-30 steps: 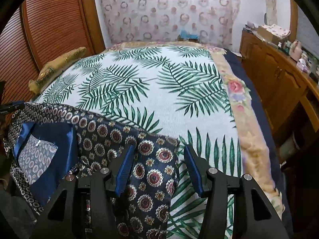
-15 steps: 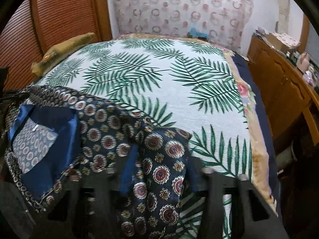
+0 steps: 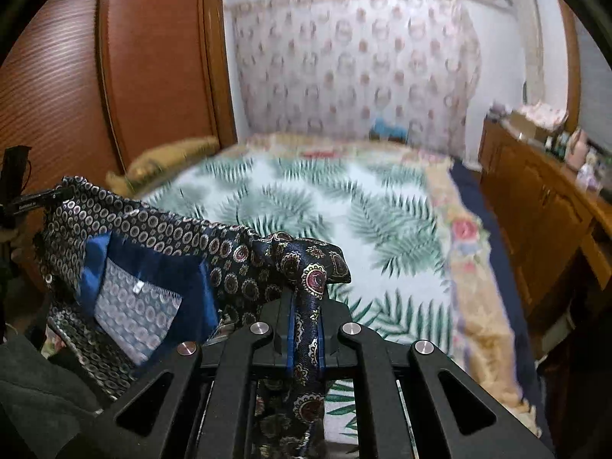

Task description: Fold small clothes

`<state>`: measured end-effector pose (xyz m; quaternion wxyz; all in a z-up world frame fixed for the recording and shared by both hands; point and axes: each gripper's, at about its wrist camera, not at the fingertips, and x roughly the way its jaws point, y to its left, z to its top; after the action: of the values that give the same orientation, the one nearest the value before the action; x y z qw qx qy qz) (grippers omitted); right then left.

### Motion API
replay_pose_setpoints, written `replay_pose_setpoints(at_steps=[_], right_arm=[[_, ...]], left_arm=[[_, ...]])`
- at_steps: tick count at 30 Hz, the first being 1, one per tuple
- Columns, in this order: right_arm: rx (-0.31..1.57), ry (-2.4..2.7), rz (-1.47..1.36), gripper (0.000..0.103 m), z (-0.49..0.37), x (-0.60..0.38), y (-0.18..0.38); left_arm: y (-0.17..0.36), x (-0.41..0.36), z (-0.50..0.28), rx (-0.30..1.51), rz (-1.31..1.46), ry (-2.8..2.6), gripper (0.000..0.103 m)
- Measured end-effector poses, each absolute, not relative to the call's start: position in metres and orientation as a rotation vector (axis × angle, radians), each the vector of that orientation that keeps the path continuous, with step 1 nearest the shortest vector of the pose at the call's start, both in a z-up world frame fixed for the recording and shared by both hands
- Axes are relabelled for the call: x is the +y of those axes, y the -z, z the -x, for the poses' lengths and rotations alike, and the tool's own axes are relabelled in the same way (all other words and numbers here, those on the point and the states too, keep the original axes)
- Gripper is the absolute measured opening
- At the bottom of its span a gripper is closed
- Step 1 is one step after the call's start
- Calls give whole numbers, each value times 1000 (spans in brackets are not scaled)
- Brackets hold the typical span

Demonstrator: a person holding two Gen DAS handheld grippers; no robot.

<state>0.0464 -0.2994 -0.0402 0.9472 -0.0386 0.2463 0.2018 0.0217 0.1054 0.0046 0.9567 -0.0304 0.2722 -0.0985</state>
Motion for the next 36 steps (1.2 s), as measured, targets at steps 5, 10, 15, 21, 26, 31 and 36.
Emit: replay_pose_setpoints(at_steps=[5, 10, 15, 21, 26, 31, 36], right_arm=[[371, -397, 100, 7, -21, -306, -6], [264, -388, 163, 7, -20, -306, -63], [228, -334, 249, 7, -70, -295, -108], [347, -179, 328, 9, -200, -252, -94], [634, -82, 287, 41, -287, -235, -28], [680, -123, 291, 47, -275, -229, 15], [672, -192, 226, 55, -249, -257, 18]], left_arm=[[-51, 103, -10, 418, 47, 180, 5], [-91, 108, -40, 345, 20, 151, 5], [-114, 112, -102, 340, -10, 93, 5], [-76, 125, -210, 455, -62, 5, 20], [-20, 144, -236, 593, -32, 17, 37], [4, 141, -215, 659, -13, 71, 42], [22, 117, -192, 693, -8, 123, 42]])
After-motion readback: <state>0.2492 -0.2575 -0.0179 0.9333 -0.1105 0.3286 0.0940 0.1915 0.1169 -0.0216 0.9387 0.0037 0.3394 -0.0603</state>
